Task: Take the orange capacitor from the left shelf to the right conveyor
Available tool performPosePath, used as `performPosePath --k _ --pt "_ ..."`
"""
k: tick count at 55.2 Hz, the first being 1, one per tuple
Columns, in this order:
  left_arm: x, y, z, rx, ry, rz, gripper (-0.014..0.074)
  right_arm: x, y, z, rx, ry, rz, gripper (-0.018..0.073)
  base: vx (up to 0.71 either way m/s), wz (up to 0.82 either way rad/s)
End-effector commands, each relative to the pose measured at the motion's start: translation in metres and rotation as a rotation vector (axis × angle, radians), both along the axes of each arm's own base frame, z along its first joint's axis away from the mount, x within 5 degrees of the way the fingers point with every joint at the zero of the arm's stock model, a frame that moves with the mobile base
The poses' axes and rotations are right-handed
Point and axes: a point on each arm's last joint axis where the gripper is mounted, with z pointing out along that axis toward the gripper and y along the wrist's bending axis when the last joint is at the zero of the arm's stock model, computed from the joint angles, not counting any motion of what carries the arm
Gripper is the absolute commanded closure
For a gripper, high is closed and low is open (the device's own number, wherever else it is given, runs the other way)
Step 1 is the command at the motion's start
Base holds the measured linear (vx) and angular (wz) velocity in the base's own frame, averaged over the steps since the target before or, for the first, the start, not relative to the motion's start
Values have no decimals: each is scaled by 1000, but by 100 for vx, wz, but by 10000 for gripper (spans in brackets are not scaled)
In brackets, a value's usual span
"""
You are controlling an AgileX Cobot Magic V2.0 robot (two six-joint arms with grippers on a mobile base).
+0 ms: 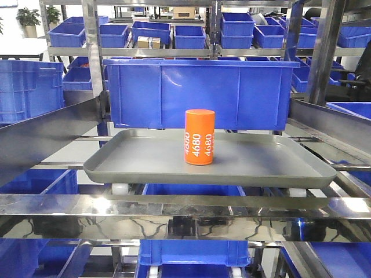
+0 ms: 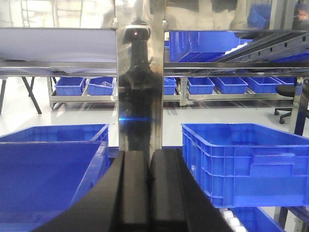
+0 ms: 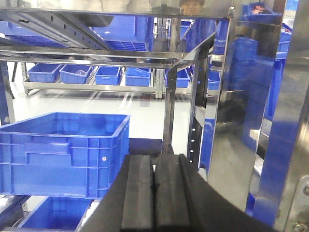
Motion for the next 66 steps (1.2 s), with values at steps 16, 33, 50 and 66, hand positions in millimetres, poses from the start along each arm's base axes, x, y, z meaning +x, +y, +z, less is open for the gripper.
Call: performPosePath --k 16,33,50,66 --pt "0 0 -3 -15 -61 0 602 -1 0 7 -6 -91 2 567 0 0" --pt "0 0 -3 -15 -61 0 602 -1 0 7 7 -97 2 567 0 0" --pt "0 0 -3 -15 -61 0 602 -8 0 41 31 -245 6 567 0 0" --pt "0 0 -3 -15 -61 0 602 -41 1 125 31 -298 9 567 0 0"
